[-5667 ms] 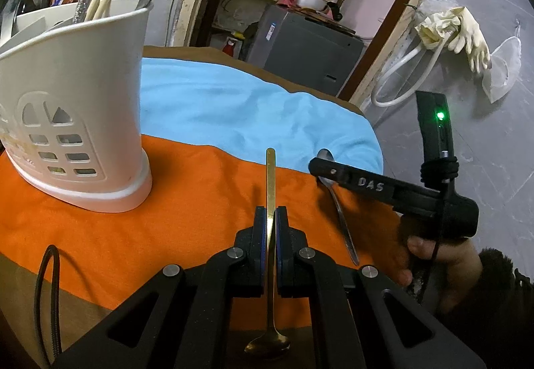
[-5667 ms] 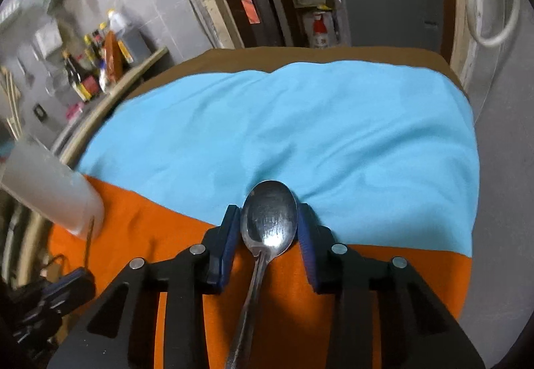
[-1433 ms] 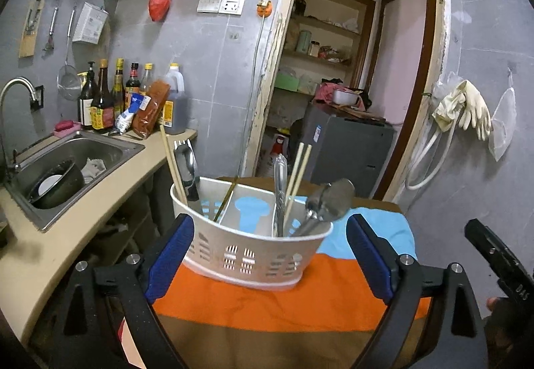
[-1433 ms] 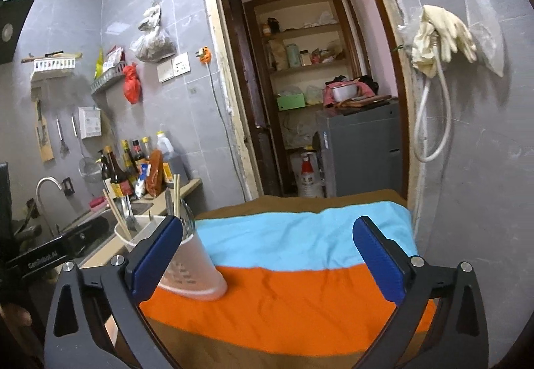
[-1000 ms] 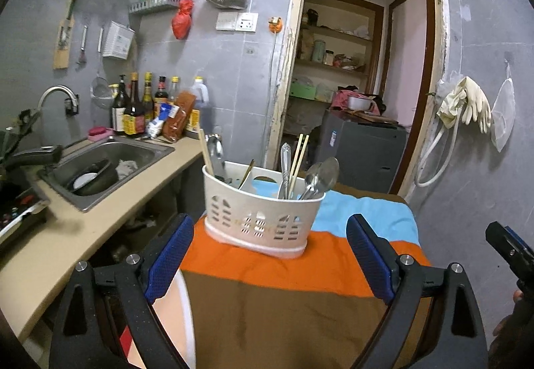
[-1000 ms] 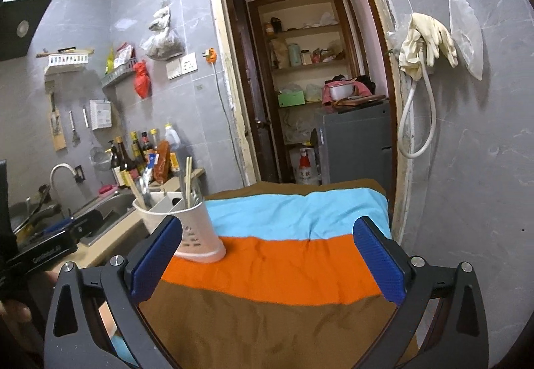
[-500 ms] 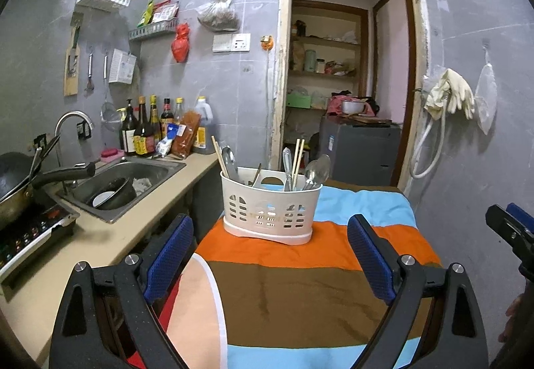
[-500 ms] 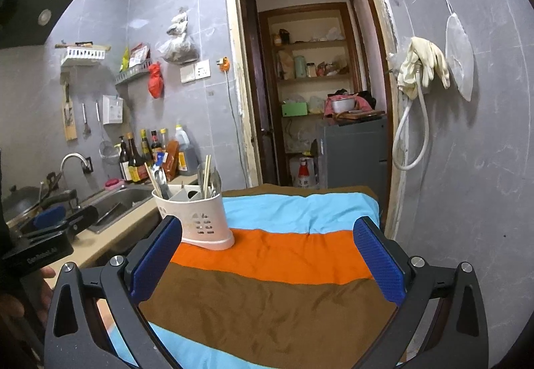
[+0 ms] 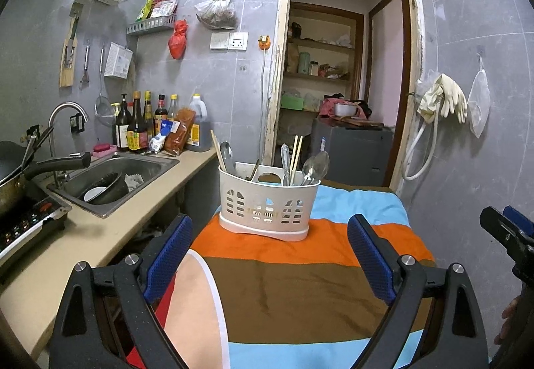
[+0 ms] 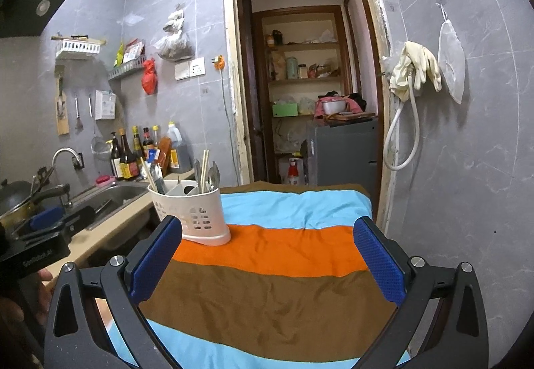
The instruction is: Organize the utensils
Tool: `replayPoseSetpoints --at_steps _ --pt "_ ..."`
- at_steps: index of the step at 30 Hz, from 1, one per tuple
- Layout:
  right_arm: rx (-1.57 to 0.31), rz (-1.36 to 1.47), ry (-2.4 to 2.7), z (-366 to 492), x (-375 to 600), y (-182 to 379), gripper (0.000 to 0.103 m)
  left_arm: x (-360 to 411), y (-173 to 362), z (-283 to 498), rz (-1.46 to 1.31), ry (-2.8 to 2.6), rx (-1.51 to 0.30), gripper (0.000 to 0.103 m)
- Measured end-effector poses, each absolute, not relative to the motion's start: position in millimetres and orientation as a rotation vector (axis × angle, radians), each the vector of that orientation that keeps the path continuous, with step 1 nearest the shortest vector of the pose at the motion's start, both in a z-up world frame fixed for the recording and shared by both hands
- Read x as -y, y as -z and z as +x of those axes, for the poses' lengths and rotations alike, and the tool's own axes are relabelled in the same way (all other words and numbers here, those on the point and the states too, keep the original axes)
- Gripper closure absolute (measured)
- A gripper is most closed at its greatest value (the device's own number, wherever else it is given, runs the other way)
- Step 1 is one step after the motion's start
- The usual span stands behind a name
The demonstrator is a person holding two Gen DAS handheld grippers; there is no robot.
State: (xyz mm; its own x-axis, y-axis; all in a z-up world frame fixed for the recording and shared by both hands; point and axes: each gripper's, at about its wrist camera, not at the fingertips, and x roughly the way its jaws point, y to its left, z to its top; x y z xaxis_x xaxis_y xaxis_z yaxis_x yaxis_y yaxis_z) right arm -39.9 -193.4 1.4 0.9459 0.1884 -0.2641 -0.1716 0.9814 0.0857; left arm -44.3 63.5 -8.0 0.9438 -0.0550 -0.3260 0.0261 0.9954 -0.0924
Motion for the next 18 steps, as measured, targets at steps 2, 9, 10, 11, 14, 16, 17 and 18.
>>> replayPoseSetpoints --at_steps 2,9,10,11,14,16,17,18 --pt "-0.280 0.063 -0.183 -40.4 192.2 -1.3 0.000 -65.2 8.1 -43.6 -0.090 0.044 -0.339 0.012" --pt "-0.284 0.064 -0.182 -40.2 191.4 -1.6 0.000 -71.0 10.2 -42.0 -0.098 0.046 -0.358 0.012" --pt "-0.284 0.064 -0.182 -40.3 191.3 -1.6 0.000 -71.5 9.8 -42.4 -0.099 0.045 -0.358 0.012" --pt "-0.285 0.064 -0.183 -40.3 191.1 -2.0 0.000 -71.4 9.6 -43.0 -0.099 0.045 -0.356 0.012" --pt "-0.285 0.063 -0.184 -40.3 191.4 -2.2 0.000 -70.5 9.3 -43.8 -0.094 0.046 -0.354 0.012" --pt "-0.286 0.064 -0.184 -40.6 191.6 -2.1 0.000 -70.5 9.3 -44.4 -0.091 0.044 -0.354 0.012" --pt "-0.286 0.064 -0.184 -40.8 191.5 -2.5 0.000 -70.4 9.1 -44.7 -0.091 0.044 -0.354 0.012" --pt "-0.285 0.063 -0.184 -40.7 191.3 -2.0 0.000 -70.2 9.6 -44.9 -0.091 0.044 -0.354 0.012"
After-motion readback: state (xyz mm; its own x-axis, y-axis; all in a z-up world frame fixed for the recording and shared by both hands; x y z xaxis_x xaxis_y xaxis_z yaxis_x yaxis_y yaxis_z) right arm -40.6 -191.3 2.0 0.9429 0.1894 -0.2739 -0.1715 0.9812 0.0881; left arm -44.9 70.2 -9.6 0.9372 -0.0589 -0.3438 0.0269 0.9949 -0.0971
